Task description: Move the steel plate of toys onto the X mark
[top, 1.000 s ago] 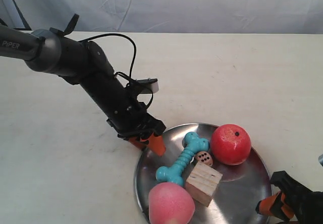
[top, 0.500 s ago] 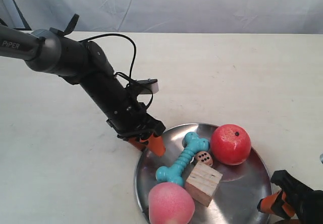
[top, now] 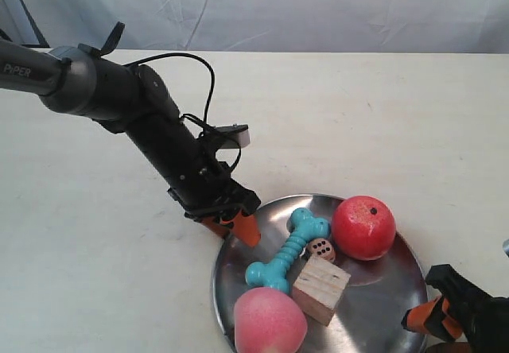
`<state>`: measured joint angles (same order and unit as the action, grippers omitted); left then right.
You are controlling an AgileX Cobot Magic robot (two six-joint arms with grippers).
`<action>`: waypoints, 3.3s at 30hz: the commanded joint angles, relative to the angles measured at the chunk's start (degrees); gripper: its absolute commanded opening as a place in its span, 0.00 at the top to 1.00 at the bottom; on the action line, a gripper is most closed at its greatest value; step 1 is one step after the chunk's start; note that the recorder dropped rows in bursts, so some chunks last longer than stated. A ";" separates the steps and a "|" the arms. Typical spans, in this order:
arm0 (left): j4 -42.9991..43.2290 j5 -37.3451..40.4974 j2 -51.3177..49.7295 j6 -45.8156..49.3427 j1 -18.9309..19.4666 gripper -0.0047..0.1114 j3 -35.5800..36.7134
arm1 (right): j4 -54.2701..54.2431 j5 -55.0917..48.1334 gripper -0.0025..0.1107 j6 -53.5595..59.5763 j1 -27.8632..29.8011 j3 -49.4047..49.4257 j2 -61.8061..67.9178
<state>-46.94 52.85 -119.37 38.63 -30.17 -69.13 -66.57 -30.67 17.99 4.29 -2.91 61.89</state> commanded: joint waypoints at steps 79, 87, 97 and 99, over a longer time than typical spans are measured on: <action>2.19 1.09 -0.58 -0.24 -0.31 0.53 0.37 | -5.56 -0.20 0.51 5.35 0.21 0.25 4.97; 2.19 1.09 -0.58 -0.24 -0.31 0.53 0.37 | -9.11 -0.20 0.51 9.38 0.21 0.25 6.46; 2.19 1.09 -0.58 -0.24 -0.31 0.53 0.37 | -9.11 -0.55 0.51 10.66 0.21 0.25 6.71; 2.19 1.09 -0.58 -0.24 -0.31 0.53 0.37 | -9.11 -0.49 0.51 11.70 0.21 0.25 6.71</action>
<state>-46.46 54.26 -119.37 38.63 -30.17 -69.13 -75.37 -31.32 28.17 4.29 -2.69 68.60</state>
